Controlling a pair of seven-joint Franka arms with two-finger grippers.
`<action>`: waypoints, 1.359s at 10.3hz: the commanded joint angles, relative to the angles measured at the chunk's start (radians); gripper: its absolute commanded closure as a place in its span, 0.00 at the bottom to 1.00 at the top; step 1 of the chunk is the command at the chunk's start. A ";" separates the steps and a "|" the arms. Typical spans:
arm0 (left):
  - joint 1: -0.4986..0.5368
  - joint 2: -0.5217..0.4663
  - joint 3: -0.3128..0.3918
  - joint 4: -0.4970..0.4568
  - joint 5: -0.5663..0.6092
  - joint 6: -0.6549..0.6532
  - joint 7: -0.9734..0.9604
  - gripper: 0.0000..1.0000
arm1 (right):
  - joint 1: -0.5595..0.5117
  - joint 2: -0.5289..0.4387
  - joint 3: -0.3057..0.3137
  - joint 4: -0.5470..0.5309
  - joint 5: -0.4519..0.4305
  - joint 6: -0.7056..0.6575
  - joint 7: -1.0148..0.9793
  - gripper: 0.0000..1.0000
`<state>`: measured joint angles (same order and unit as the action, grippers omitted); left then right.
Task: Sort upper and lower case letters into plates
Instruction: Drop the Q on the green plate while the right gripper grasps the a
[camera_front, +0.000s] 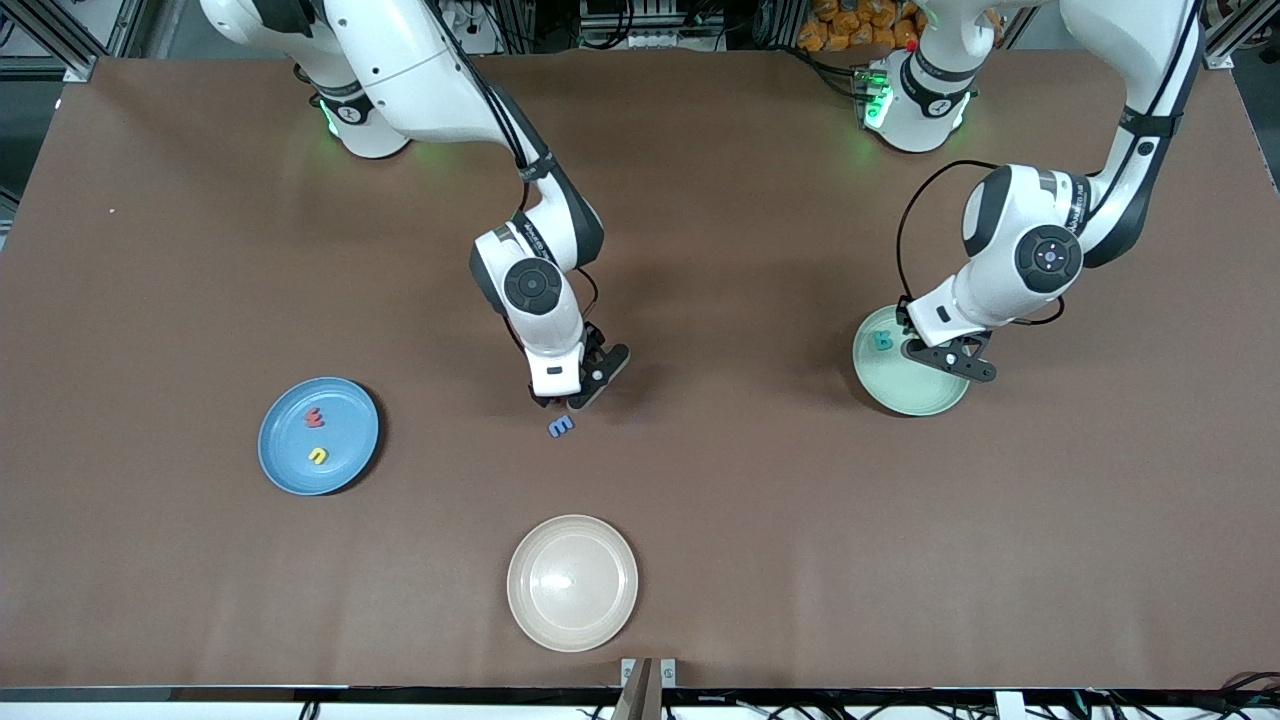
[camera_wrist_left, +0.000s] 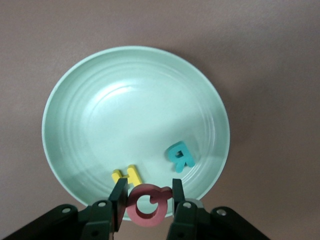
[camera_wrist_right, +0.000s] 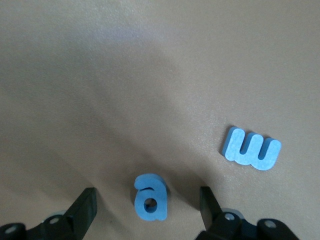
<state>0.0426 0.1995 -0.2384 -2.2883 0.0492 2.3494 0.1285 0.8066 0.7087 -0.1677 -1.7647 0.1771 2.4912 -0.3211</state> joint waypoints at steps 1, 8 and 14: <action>-0.003 0.006 -0.001 -0.019 -0.025 0.030 -0.010 0.56 | -0.004 0.002 0.004 0.002 0.018 0.006 -0.018 1.00; -0.004 0.015 -0.002 -0.002 -0.015 0.038 -0.012 0.14 | -0.030 -0.060 0.001 0.007 0.021 -0.040 -0.007 1.00; -0.121 0.023 -0.009 0.262 -0.017 -0.248 -0.244 0.00 | -0.385 -0.188 0.092 0.010 0.018 -0.160 -0.022 1.00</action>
<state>-0.0279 0.2223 -0.2468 -2.0682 0.0492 2.1418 -0.0335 0.5277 0.5647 -0.1425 -1.7321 0.1814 2.3952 -0.3281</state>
